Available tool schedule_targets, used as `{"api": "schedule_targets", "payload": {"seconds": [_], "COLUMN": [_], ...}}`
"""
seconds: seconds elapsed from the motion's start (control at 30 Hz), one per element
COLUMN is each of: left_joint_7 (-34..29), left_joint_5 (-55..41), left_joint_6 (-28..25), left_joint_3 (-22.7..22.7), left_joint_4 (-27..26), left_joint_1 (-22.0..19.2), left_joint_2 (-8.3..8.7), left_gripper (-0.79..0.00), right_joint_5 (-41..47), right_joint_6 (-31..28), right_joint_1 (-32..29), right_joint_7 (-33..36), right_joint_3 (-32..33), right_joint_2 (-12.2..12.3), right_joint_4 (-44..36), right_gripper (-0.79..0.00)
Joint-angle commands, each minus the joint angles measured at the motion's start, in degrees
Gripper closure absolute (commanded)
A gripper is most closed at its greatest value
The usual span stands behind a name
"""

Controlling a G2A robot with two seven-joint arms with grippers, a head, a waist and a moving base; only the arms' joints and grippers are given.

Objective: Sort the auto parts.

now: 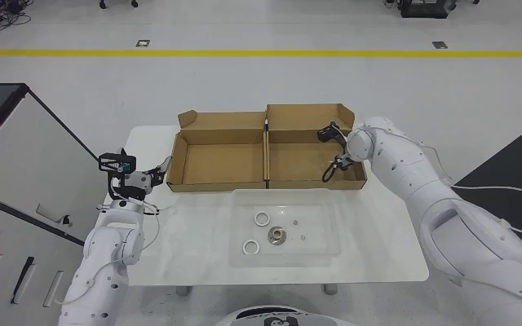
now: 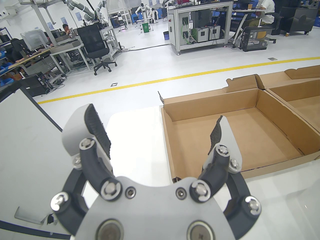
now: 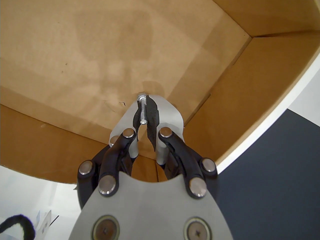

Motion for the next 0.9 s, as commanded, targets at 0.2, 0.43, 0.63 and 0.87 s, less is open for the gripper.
{"api": "schedule_targets", "payload": {"seconds": [0.2, 0.43, 0.63, 0.87], "left_joint_7": [0.0, 0.0, 0.0, 0.0], "left_joint_5": [0.0, 0.0, 0.0, 0.0], "left_joint_6": [0.0, 0.0, 0.0, 0.0], "left_joint_3": [0.0, 0.0, 0.0, 0.0], "left_joint_4": [0.0, 0.0, 0.0, 0.0], "left_joint_1": [0.0, 0.0, 0.0, 0.0], "left_joint_2": [0.00, 0.00, 0.00, 0.00], "left_gripper": [-0.785, -0.785, -0.785, -0.785], "right_joint_5": [0.0, -0.9, -1.0, -1.1], "right_joint_6": [-0.4, -1.4, -4.0, -5.0], "right_joint_1": [0.5, 1.4, 1.1, -3.2], "right_joint_7": [-1.3, -2.4, -2.1, 1.8], "right_joint_3": [0.9, 2.9, 6.6, 14.0], "right_joint_2": [-0.5, 0.1, 2.0, 5.9], "right_joint_4": [0.2, -2.1, -8.3, -24.3], "right_gripper": [-0.785, -0.785, -0.785, -0.785]}}
